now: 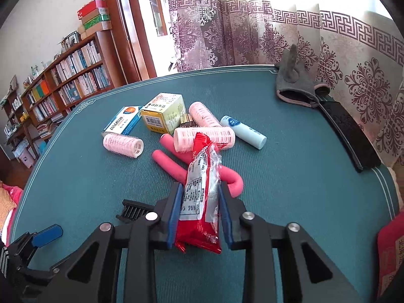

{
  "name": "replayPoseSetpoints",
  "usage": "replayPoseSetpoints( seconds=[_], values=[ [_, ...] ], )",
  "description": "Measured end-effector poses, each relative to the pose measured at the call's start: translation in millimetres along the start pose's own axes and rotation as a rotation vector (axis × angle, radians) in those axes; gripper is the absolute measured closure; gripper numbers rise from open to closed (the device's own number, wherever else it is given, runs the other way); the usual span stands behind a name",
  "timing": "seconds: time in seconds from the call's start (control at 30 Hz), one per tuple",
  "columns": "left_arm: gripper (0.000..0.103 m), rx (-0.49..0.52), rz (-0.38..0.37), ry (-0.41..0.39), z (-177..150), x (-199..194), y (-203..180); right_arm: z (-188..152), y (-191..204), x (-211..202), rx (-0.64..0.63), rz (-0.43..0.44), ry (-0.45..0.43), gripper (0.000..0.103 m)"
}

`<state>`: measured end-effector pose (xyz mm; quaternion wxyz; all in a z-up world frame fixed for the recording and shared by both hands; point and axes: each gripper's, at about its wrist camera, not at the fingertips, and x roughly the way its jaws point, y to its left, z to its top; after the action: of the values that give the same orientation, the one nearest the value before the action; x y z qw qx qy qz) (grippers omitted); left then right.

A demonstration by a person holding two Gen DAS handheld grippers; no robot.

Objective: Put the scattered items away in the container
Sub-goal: 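Grasp the red snack packet with the right gripper, then grasp the black comb with left while right holds the red packet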

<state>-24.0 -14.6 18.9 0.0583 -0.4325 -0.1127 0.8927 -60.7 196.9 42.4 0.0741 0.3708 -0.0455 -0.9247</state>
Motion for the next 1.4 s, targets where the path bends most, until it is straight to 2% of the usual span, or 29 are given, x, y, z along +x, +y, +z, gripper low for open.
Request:
replayPoseSetpoints(
  seconds=[0.7, 0.93, 1.13, 1.27, 1.4],
  values=[
    [0.001, 0.034, 0.02, -0.001, -3.3, 3.5, -7.0, -34.4, -31.8, -40.6, 0.065, -0.031, -0.01, 0.074],
    [0.001, 0.044, -0.02, 0.019, -0.6, 7.8, -24.0, -49.6, -52.9, -48.3, 0.099, -0.046, 0.001, 0.074],
    [0.001, 0.086, -0.011, 0.029, 3.7, 14.8, -44.8, -57.2, -66.7, -52.7, 0.131, -0.015, 0.008, 0.074],
    [0.001, 0.125, -0.007, 0.002, 16.0, 19.3, -61.2, -58.8, -70.1, -54.2, 0.116, 0.014, 0.024, 0.074],
    [0.001, 0.151, -0.042, -0.035, 22.4, 22.2, -76.5, -62.0, -76.6, -55.4, 0.132, 0.045, 0.031, 0.071]
  ],
)
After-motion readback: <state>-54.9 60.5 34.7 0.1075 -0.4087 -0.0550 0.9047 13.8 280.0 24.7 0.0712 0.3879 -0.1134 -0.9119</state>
